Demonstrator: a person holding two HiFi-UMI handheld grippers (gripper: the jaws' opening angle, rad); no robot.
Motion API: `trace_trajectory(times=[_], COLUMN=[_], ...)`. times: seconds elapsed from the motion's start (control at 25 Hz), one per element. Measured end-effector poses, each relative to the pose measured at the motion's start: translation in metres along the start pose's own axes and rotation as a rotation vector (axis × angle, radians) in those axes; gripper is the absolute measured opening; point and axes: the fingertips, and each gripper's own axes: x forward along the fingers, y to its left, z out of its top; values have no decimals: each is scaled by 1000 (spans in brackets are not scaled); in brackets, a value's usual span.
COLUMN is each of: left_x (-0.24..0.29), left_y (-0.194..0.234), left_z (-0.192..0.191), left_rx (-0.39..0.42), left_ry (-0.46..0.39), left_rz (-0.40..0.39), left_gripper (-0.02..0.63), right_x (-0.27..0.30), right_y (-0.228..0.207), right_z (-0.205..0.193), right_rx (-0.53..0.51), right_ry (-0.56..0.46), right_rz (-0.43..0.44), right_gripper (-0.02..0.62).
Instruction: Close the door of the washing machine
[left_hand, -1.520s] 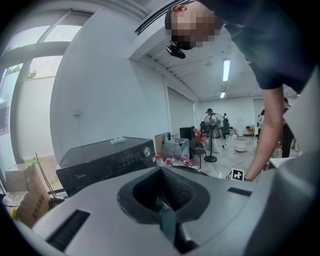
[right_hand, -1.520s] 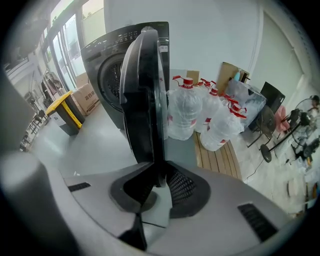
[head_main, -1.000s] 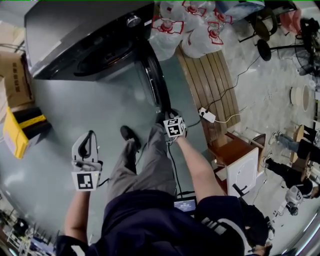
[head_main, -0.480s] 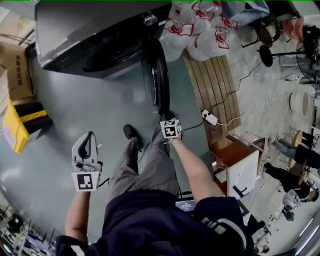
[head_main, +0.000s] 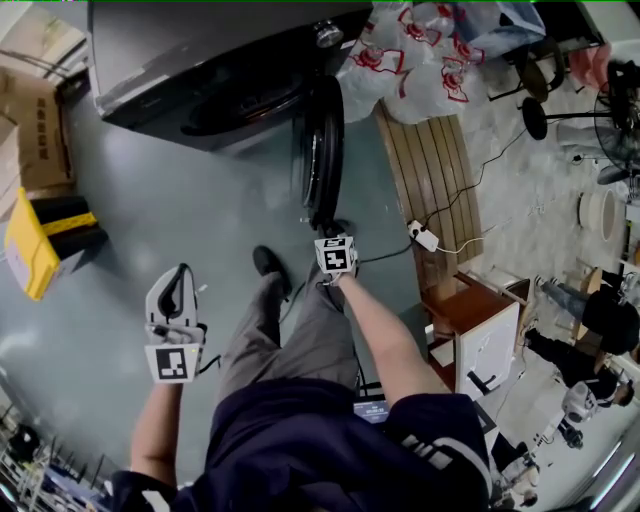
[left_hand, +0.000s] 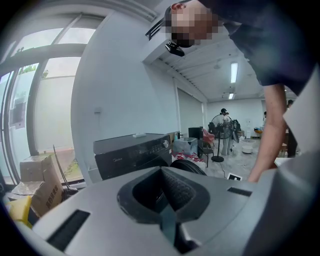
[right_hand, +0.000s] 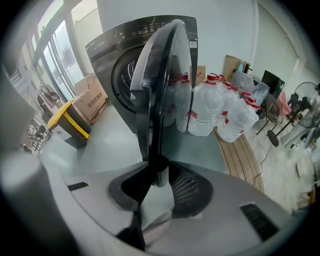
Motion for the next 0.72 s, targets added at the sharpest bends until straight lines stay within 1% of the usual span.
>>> trace_trajectory(times=[0.12, 0.32, 0.72], left_x=[-11, -23, -28], left_y=[12, 25, 37], left_z=[-5, -14, -20], left_rx=[0, -11, -20], left_ry=[5, 20, 53], left_rz=[6, 24, 92], left_gripper=[23, 23, 23], right_x=[8, 14, 28], right_y=[17, 47, 81], right_z=[1, 15, 29], right_rx=[11, 47, 106], right_ry=[-1, -6, -13], right_rz=[2, 22, 47], right_gripper=[121, 130, 140])
